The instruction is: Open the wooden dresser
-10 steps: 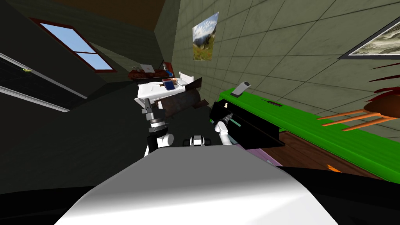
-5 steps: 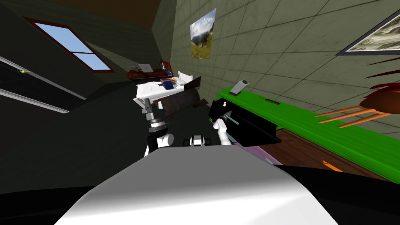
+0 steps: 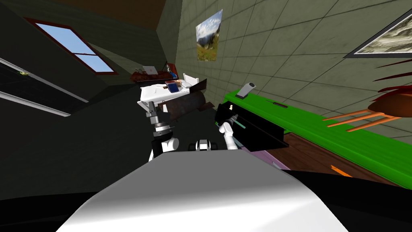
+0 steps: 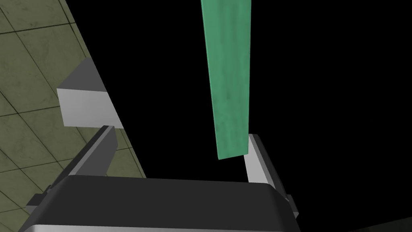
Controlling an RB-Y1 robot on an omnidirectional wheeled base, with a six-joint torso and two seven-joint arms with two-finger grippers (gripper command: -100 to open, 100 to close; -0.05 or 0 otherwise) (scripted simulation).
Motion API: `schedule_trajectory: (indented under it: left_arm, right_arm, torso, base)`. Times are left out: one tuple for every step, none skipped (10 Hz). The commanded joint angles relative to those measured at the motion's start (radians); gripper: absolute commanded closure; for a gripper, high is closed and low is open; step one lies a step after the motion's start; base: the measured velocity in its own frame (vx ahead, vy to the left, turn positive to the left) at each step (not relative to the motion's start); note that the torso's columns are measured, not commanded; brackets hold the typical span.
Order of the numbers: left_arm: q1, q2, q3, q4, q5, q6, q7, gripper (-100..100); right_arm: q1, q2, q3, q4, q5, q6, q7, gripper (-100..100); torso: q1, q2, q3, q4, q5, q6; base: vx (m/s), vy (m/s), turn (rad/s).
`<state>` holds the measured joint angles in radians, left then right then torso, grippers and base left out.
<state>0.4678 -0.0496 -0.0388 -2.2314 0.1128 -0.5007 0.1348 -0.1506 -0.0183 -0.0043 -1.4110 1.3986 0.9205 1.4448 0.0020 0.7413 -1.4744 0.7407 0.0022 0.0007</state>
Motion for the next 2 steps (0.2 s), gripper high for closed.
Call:
schedule_trajectory:
  left_arm:
    - [0.0,0.0,0.0,0.0,0.0,0.0,0.0,0]
    - [0.0,0.0,0.0,0.0,0.0,0.0,0.0,0]
  right_arm:
    - [0.001,0.001,0.0,0.001,-0.001,0.0,0.0,0]
    - [0.002,0.001,0.0,0.002,-0.001,0.0,0.0,0]
  torso:
    - [-0.001,-0.001,0.0,0.0,0.0,0.0]
    - [-0.001,-0.001,-0.001,-0.001,-0.001,0.0]
  base:
    - [0.0,0.0,0.0]
    - [0.0,0.0,0.0]
